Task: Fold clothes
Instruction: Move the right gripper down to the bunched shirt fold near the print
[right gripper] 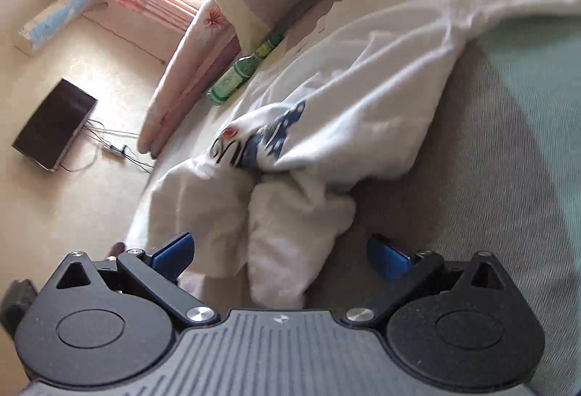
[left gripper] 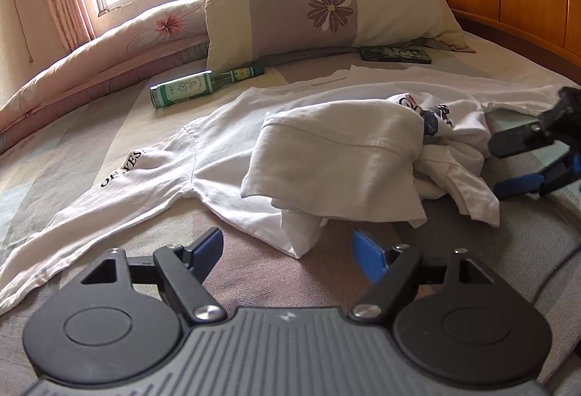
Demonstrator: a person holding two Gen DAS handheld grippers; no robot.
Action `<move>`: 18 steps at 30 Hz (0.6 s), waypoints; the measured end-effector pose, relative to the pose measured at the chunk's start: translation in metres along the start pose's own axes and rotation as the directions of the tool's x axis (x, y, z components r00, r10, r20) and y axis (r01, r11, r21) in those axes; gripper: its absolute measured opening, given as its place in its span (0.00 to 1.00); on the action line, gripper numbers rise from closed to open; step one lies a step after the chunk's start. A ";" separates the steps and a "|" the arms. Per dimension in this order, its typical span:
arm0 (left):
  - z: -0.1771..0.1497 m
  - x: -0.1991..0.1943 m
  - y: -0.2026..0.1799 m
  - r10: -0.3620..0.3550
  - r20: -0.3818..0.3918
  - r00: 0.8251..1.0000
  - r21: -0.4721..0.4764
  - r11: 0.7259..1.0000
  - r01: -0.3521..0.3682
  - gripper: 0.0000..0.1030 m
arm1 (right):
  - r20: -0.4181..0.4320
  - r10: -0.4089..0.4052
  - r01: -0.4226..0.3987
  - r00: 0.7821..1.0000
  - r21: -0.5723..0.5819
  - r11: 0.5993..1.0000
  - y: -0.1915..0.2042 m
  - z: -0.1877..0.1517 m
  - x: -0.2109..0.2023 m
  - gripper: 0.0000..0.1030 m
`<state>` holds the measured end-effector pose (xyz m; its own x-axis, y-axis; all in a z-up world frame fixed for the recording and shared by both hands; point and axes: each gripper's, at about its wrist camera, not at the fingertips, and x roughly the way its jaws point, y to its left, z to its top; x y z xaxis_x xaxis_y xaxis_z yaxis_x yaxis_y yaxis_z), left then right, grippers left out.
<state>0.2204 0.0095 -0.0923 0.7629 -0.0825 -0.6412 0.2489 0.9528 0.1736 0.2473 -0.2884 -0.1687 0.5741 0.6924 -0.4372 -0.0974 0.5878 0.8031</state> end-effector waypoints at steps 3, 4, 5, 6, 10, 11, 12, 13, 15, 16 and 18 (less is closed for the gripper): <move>-0.002 0.000 -0.001 -0.008 -0.001 1.000 -0.005 1.000 0.008 0.77 | 0.003 0.028 -0.028 1.000 0.028 0.999 0.003 -0.011 0.000 1.00; -0.002 0.000 -0.001 -0.013 -0.001 1.000 -0.007 1.000 0.013 0.77 | 0.006 0.023 -0.023 1.000 0.029 0.999 0.005 -0.011 0.003 1.00; -0.002 -0.001 0.000 -0.015 0.002 1.000 -0.008 1.000 0.015 0.77 | 0.010 0.019 -0.019 1.000 0.031 0.999 0.006 -0.008 0.008 1.00; -0.002 -0.003 0.000 -0.016 0.006 1.000 -0.008 1.000 0.016 0.77 | 0.013 0.016 -0.017 1.000 0.031 0.999 0.007 -0.003 0.014 1.00; -0.003 -0.008 0.005 -0.008 0.018 1.000 -0.024 1.000 0.009 0.77 | 0.047 0.018 -0.020 0.999 0.042 0.999 0.004 0.012 0.033 1.00; -0.004 -0.009 0.007 -0.005 0.018 1.000 -0.030 1.000 0.005 0.77 | 0.050 0.017 -0.020 0.999 0.056 0.998 0.004 0.013 0.034 1.00; -0.005 -0.009 0.010 0.000 0.018 1.000 -0.034 0.999 0.001 0.77 | 0.041 0.023 -0.025 0.999 0.069 0.997 0.004 0.012 0.032 1.00; -0.006 -0.009 0.012 0.004 0.017 1.000 -0.040 0.999 -0.004 0.77 | 0.028 0.048 -0.050 0.998 0.085 0.995 0.004 0.008 0.030 1.00; -0.009 -0.008 0.016 0.012 0.010 1.000 -0.052 0.999 -0.012 0.77 | 0.023 0.096 -0.098 0.995 0.100 0.990 0.003 -0.005 0.024 1.00; -0.010 -0.007 0.018 0.016 0.005 1.000 -0.058 0.998 -0.015 0.77 | 0.034 0.098 -0.100 0.995 0.086 0.991 0.004 -0.011 0.022 1.00; -0.011 -0.005 0.021 0.021 -0.004 1.000 -0.069 0.997 -0.022 0.77 | 0.054 0.045 -0.048 0.997 0.059 0.997 0.007 -0.013 0.027 0.94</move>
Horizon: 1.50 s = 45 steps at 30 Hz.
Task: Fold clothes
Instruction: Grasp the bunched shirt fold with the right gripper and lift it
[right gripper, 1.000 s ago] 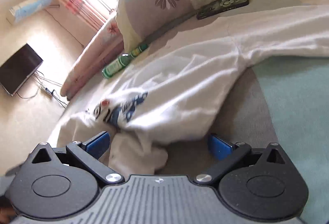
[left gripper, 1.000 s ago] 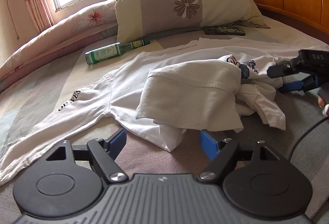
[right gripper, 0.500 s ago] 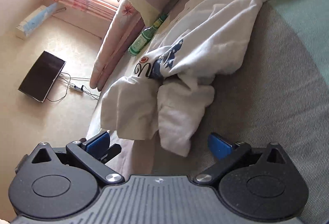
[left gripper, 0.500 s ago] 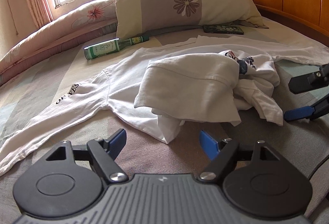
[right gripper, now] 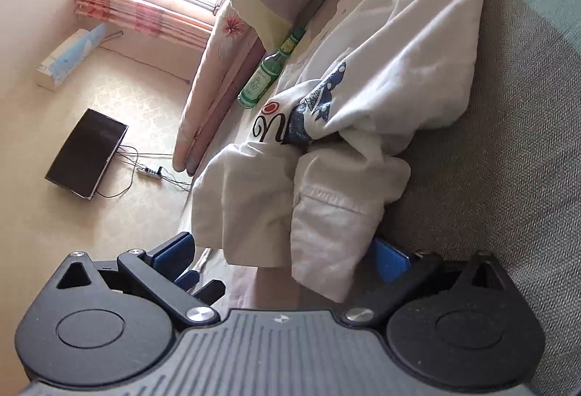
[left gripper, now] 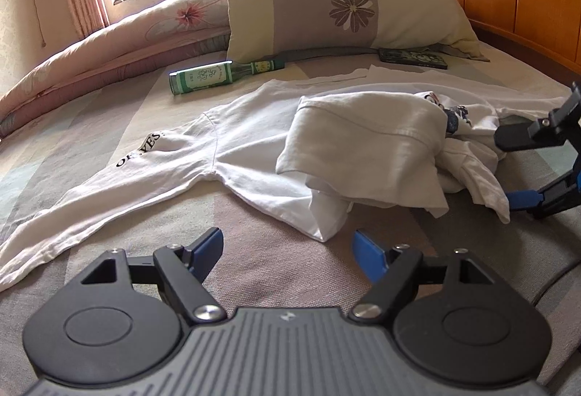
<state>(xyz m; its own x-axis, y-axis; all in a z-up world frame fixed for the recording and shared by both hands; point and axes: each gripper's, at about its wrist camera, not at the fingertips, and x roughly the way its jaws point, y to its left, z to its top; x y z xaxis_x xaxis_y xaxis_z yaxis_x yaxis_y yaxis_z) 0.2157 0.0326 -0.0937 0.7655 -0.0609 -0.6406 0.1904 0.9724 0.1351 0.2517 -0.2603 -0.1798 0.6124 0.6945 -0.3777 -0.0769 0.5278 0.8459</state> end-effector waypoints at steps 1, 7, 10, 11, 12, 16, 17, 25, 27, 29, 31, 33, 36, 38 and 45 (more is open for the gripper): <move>0.000 0.000 0.000 0.004 -0.002 1.000 -0.004 1.000 -0.004 0.77 | 0.012 -0.014 0.014 1.000 0.001 1.000 -0.001 0.003 0.004 0.92; 0.001 -0.013 0.002 -0.010 0.030 0.999 -0.004 1.000 0.010 0.77 | 0.073 -0.057 0.048 0.996 0.118 0.992 -0.033 0.013 0.007 0.26; 0.002 -0.016 0.003 0.009 0.022 1.000 -0.008 1.000 -0.009 0.77 | 0.080 -0.062 0.050 0.995 0.149 0.988 -0.042 0.012 0.006 0.13; 0.003 -0.019 0.002 0.014 0.023 1.000 -0.008 1.000 -0.014 0.77 | 0.072 -0.082 0.070 0.994 0.154 0.986 -0.039 0.014 0.006 0.14; 0.004 -0.023 0.003 0.012 0.029 0.999 -0.005 1.000 -0.012 0.77 | 0.065 -0.102 0.091 0.993 0.151 0.984 -0.034 0.014 0.005 0.17; 0.005 -0.039 0.007 0.005 0.056 0.998 0.003 1.000 -0.005 0.77 | 0.057 -0.161 0.156 0.985 0.087 0.984 -0.008 0.010 -0.010 0.16; 0.004 -0.042 0.008 0.009 0.054 0.998 0.001 1.000 -0.009 0.77 | 0.060 -0.167 0.162 0.984 0.067 0.984 0.000 0.007 -0.019 0.16; -0.003 -0.052 0.004 -0.013 0.047 0.999 -0.007 1.000 0.013 0.77 | 0.052 -0.206 0.208 0.977 -0.047 0.977 0.029 -0.009 -0.086 0.07; -0.005 -0.052 0.001 -0.027 0.044 0.999 -0.008 1.000 0.028 0.77 | 0.048 -0.218 0.219 0.975 -0.009 0.976 0.021 -0.011 -0.089 0.20; -0.006 -0.052 -0.002 -0.041 0.040 0.998 -0.011 0.999 0.041 0.77 | 0.038 -0.202 0.200 0.979 0.054 0.978 0.008 -0.013 -0.084 0.26; -0.008 -0.051 -0.003 -0.052 0.036 0.998 -0.011 0.999 0.053 0.77 | 0.035 -0.172 0.166 0.985 0.128 0.978 -0.007 -0.016 -0.072 0.31; -0.009 -0.050 -0.003 -0.057 0.030 0.998 -0.010 0.998 0.057 0.77 | 0.036 -0.146 0.136 0.989 0.200 0.970 -0.022 -0.017 -0.057 0.45; -0.012 -0.046 0.000 -0.049 0.014 0.999 -0.013 0.999 0.049 0.77 | 0.107 -0.082 0.054 0.991 0.244 0.968 -0.035 -0.014 -0.041 0.44; -0.014 -0.040 0.003 -0.039 -0.002 0.999 -0.016 0.999 0.039 0.77 | 0.154 -0.058 0.014 0.986 0.269 0.963 -0.040 -0.007 -0.029 0.44; -0.016 -0.031 0.002 -0.037 -0.025 0.999 -0.019 0.999 0.037 0.77 | 0.126 -0.115 0.087 0.985 0.205 0.975 -0.034 0.005 -0.007 0.16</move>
<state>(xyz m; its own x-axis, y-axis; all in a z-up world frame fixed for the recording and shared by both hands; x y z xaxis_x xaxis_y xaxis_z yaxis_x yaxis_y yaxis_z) 0.1829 0.0402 -0.0859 0.7422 -0.0913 -0.6639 0.2064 0.9737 0.0969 0.2539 -0.2860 -0.2040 0.7115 0.5621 -0.4217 0.1395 0.4753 0.8687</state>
